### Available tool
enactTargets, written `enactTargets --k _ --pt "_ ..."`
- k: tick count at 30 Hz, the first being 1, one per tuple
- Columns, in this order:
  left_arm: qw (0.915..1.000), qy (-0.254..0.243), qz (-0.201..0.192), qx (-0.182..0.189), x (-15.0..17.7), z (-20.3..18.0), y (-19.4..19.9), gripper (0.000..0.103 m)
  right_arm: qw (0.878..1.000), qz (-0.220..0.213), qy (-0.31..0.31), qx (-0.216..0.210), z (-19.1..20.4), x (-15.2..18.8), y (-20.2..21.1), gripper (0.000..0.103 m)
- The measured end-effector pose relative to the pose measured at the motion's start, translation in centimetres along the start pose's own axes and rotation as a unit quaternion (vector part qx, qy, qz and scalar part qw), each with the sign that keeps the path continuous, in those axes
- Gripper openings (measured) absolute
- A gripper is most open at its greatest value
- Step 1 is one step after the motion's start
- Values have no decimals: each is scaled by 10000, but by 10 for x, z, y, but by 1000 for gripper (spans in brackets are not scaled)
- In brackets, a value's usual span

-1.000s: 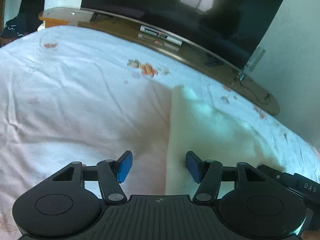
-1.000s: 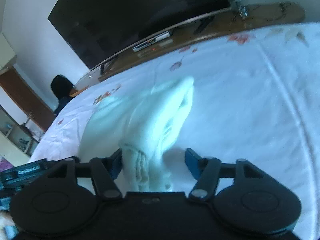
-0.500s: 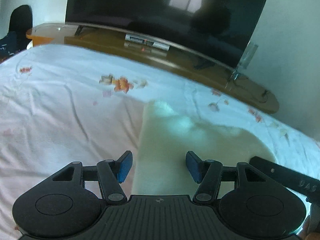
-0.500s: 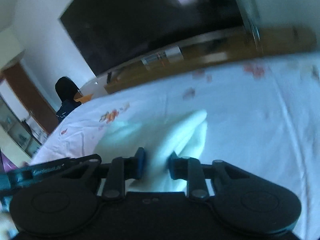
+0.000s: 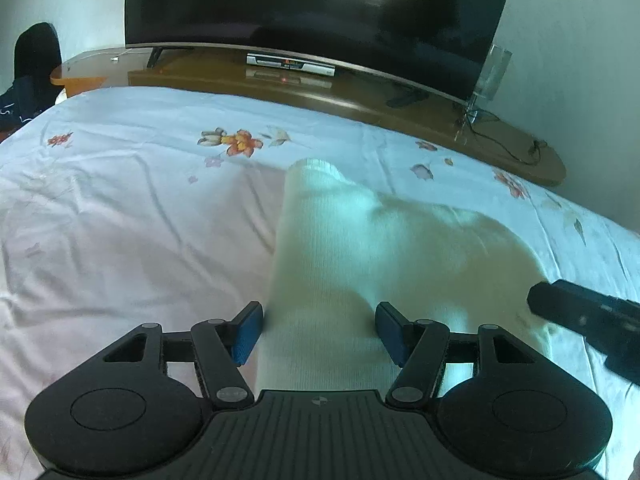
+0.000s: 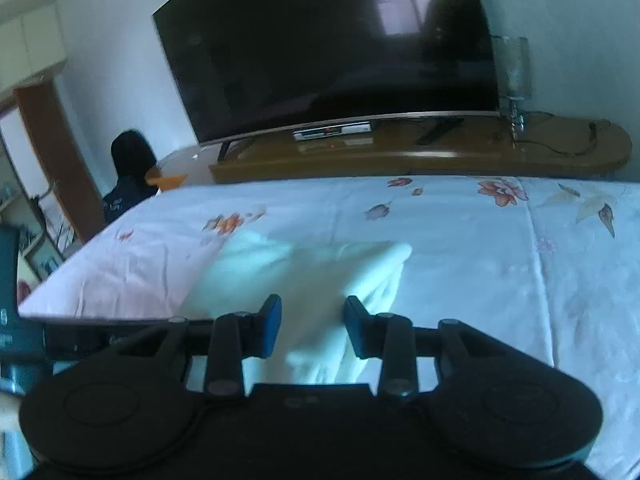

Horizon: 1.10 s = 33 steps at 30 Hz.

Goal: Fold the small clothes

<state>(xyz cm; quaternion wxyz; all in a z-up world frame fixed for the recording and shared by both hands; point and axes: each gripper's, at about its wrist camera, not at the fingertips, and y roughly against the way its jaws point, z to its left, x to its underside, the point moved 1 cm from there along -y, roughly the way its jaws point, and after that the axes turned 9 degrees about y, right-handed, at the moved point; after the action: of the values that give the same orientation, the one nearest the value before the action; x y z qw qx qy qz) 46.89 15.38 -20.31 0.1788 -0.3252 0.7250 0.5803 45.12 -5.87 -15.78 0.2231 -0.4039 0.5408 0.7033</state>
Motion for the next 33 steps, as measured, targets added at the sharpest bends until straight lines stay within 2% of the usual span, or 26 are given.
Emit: enactTargets --k 2,5,9,13,14,15,16,18,21,25,28,30,33 --pt "10000 -24 19 -59 5 1 5 64 9999 90 62 71 4 5 1 36" --pt "9997 -86 -10 -219 12 3 11 79 9993 295 88 196 7 17 1 36" --pt "9996 -81 83 -258 21 7 17 80 9963 795 97 304 10 36 -9 37" --pt "9992 -284 14 -268 23 4 37 81 9968 746 -70 285 15 37 6 39" --pt "9991 -335 -27 -249 23 2 44 86 9973 680 -87 263 18 35 14 40" --pt "9989 -397 -96 -250 25 0 53 98 9977 634 -106 235 21 34 21 42" --pt "9986 -438 -171 -259 25 -1 60 103 9979 590 -136 216 23 33 27 49" --pt "9974 -552 -400 -214 28 -5 79 103 9985 496 -177 175 29 33 44 58" --pt "9966 -659 -450 -197 30 -8 103 103 9989 425 -138 161 38 34 65 64" --pt "9946 -818 -496 -403 36 -12 133 103 9990 411 -172 97 46 36 92 67" --pt "9936 -904 -451 -512 41 -14 156 103 9990 378 -195 95 52 37 112 80" --pt "9931 -940 -339 -616 43 -15 169 103 9991 390 -161 48 58 39 124 80" --pt "9904 -1070 -230 -842 48 -15 191 103 9990 428 -115 -5 69 41 143 87"
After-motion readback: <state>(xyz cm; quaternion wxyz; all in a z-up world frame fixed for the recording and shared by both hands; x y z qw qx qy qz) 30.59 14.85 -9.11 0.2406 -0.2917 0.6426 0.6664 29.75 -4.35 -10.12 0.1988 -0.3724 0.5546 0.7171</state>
